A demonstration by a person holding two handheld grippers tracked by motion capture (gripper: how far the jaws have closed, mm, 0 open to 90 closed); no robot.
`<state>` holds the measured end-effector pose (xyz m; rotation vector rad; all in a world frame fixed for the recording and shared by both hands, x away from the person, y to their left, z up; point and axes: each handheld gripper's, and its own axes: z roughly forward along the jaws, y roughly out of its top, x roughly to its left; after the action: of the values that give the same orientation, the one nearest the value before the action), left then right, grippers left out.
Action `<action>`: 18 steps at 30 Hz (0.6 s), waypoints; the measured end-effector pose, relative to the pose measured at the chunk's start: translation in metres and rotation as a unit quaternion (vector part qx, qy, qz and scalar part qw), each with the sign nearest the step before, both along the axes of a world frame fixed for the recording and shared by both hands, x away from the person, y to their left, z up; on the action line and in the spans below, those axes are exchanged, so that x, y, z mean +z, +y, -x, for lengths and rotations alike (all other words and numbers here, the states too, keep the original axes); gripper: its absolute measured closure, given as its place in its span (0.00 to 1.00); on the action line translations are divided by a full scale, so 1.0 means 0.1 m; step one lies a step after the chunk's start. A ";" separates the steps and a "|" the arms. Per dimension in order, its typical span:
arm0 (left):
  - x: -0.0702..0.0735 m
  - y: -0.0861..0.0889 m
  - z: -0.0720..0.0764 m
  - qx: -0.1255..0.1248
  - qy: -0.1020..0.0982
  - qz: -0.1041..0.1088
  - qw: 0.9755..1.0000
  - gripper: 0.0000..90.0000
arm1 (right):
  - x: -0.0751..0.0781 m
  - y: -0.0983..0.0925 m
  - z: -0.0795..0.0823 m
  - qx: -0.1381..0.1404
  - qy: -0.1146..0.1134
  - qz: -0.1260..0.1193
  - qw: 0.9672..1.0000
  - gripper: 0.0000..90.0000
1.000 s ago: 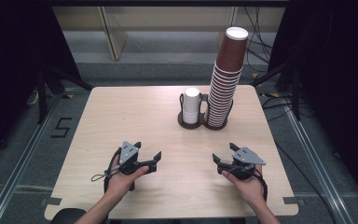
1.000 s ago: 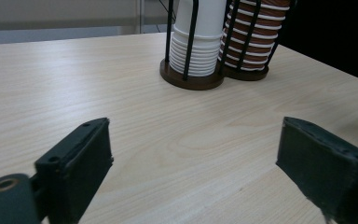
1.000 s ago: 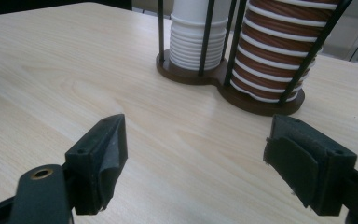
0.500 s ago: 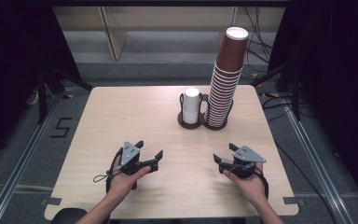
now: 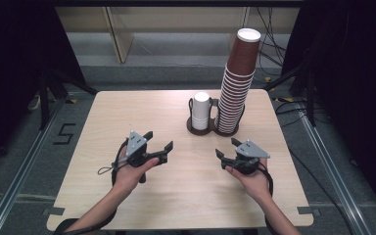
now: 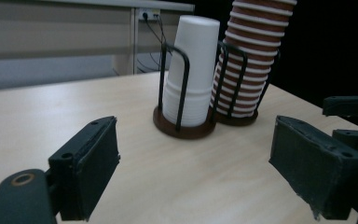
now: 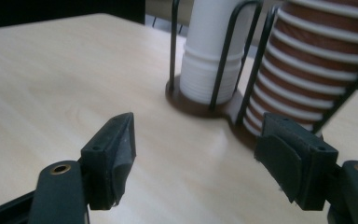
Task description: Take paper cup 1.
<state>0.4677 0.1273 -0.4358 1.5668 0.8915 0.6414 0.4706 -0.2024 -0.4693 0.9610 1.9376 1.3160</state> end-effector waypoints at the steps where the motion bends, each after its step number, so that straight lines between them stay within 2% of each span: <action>1: 0.07 -0.06 -0.10 -0.002 -0.011 -0.012 1.000 0.17 | 0.02 0.04 -0.06 0.000 -0.002 -0.003 1.000 0.32; 2: 0.07 -0.06 -0.10 -0.002 -0.011 -0.012 1.000 0.17 | 0.02 0.04 -0.06 0.000 -0.002 -0.003 1.000 0.32; 4: 0.13 -0.14 -0.22 0.005 -0.018 -0.025 1.000 0.16 | 0.05 0.12 -0.19 0.002 -0.013 0.002 1.000 0.32; 5: 0.16 -0.19 -0.29 0.009 -0.021 -0.029 0.999 0.16 | 0.05 0.16 -0.23 0.003 -0.008 0.002 1.000 0.32; 6: 0.22 -0.26 -0.40 0.005 -0.029 -0.035 0.999 0.16 | 0.02 0.24 -0.34 -0.001 -0.005 0.003 1.000 0.33; 7: 0.22 -0.26 -0.40 0.005 -0.029 -0.035 0.999 0.16 | 0.02 0.24 -0.34 -0.001 -0.005 0.003 1.000 0.33; 8: 0.28 -0.34 -0.51 0.005 -0.036 -0.041 0.998 0.16 | 0.01 0.32 -0.43 -0.004 -0.002 -0.002 1.000 0.34; 9: 0.28 -0.34 -0.51 0.005 -0.036 -0.041 0.998 0.17 | 0.01 0.32 -0.43 -0.004 -0.002 -0.002 1.000 0.34; 11: 0.35 -0.43 -0.63 -0.002 -0.043 -0.045 0.998 0.17 | -0.01 0.39 -0.52 -0.004 -0.009 0.000 1.000 0.36; 13: 0.40 -0.56 -0.77 -0.008 -0.044 -0.053 0.998 0.19 | -0.04 0.46 -0.63 -0.012 -0.005 0.001 1.000 0.38; 14: 0.40 -0.60 -0.82 -0.010 -0.044 -0.059 0.997 0.20 | -0.06 0.48 -0.67 -0.023 -0.004 -0.007 1.000 0.38; 15: 0.40 -0.65 -0.87 -0.012 -0.041 -0.060 0.997 0.20 | -0.07 0.49 -0.70 -0.029 0.012 -0.016 0.999 0.39; 16: 0.40 -0.65 -0.87 -0.012 -0.041 -0.060 0.997 0.21 | -0.08 0.49 -0.75 -0.032 0.002 -0.016 0.999 0.39; 18: 0.40 -0.73 -0.96 -0.020 -0.036 -0.060 0.997 0.22 | -0.09 0.51 -0.77 -0.042 0.006 -0.013 0.999 0.39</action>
<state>0.5633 0.0547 -0.3959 1.6549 0.7785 0.7291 0.5479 -0.1511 -0.4778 1.0525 1.8722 1.2936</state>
